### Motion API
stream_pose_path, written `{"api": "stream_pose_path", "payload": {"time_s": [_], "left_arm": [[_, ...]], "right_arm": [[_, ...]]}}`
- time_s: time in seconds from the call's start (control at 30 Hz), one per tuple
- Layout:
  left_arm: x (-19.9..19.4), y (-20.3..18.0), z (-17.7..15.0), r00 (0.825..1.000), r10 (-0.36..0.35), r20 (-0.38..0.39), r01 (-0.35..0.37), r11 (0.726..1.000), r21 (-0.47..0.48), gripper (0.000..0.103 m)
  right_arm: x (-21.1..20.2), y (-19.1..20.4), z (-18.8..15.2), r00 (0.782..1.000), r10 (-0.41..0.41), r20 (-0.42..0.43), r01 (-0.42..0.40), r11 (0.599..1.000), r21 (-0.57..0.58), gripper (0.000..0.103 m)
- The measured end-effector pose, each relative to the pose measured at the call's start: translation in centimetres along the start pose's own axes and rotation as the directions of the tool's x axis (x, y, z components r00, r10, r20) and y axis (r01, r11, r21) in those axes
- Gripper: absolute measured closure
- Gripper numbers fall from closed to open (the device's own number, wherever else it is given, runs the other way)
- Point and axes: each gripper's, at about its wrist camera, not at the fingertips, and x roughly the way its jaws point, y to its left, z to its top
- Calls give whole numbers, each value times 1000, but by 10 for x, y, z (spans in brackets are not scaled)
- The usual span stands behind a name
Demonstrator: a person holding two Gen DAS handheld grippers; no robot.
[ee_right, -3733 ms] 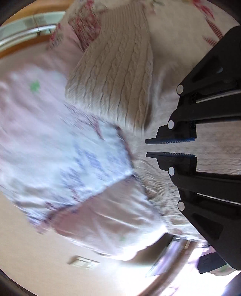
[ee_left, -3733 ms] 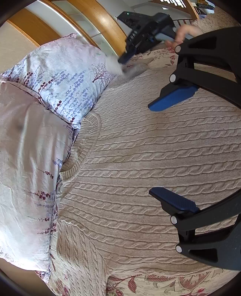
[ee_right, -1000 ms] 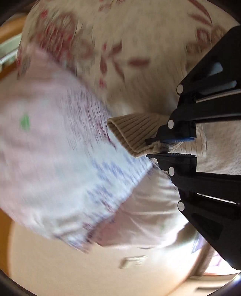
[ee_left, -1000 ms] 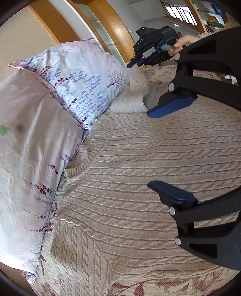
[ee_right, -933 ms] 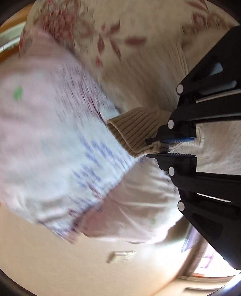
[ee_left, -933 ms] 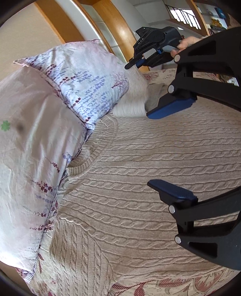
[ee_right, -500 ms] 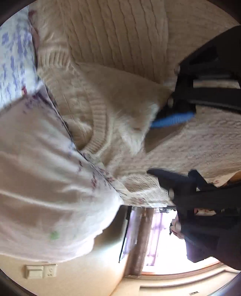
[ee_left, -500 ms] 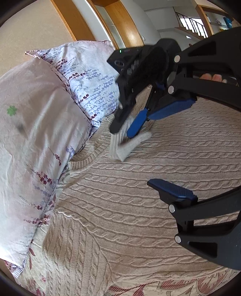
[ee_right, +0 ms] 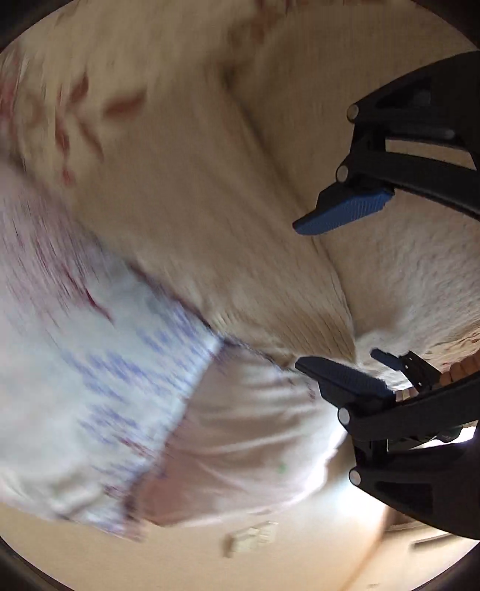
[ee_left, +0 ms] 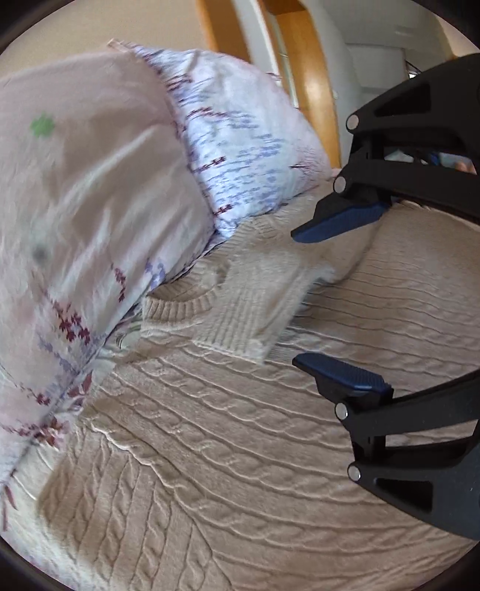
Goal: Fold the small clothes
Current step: 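Grasp the cuff of the other sleeve with the left gripper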
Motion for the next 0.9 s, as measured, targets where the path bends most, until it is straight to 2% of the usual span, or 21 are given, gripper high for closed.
{"api": "stream_pose_path", "payload": {"time_s": [0.07,0.17,0.23,0.3,0.37,0.43,0.47,0.6,0.67,0.73,0.9], "left_arm": [[7,1,7,1000,2,1,-2,999,-42,52],[13,0,16,1000,14,15,-13,996,-83,67],[17,1,20,999,32,15,-30,994,-109,82],[20,5,22,999,38,19,-36,990,-136,92],[21,7,25,999,40,25,-36,989,-143,94],[18,7,26,999,37,35,-32,990,-135,95],[14,5,27,998,33,49,-27,992,-121,95],[-12,-3,30,994,0,108,4,999,-33,96],[-22,-5,28,990,12,140,-13,1000,5,96],[-26,-1,24,987,41,152,-46,999,25,96],[-17,18,18,984,127,122,-131,991,23,96]], "right_arm": [[-10,-24,8,1000,-21,19,19,998,62,37],[-12,-37,16,998,-51,39,47,994,102,40],[-9,-44,18,997,-60,49,55,992,111,45],[-8,-45,21,995,-66,69,59,993,106,50],[-7,-44,21,993,-82,87,74,993,91,65],[-2,-41,22,992,-84,98,76,994,84,87],[-3,-41,22,992,-78,103,70,994,80,93],[-11,-29,17,988,-35,148,34,999,8,94],[-10,-23,14,988,-28,149,33,999,-34,94],[-5,-20,10,989,-58,137,67,995,-67,94],[9,-29,5,980,-172,104,180,980,-79,94]]}}
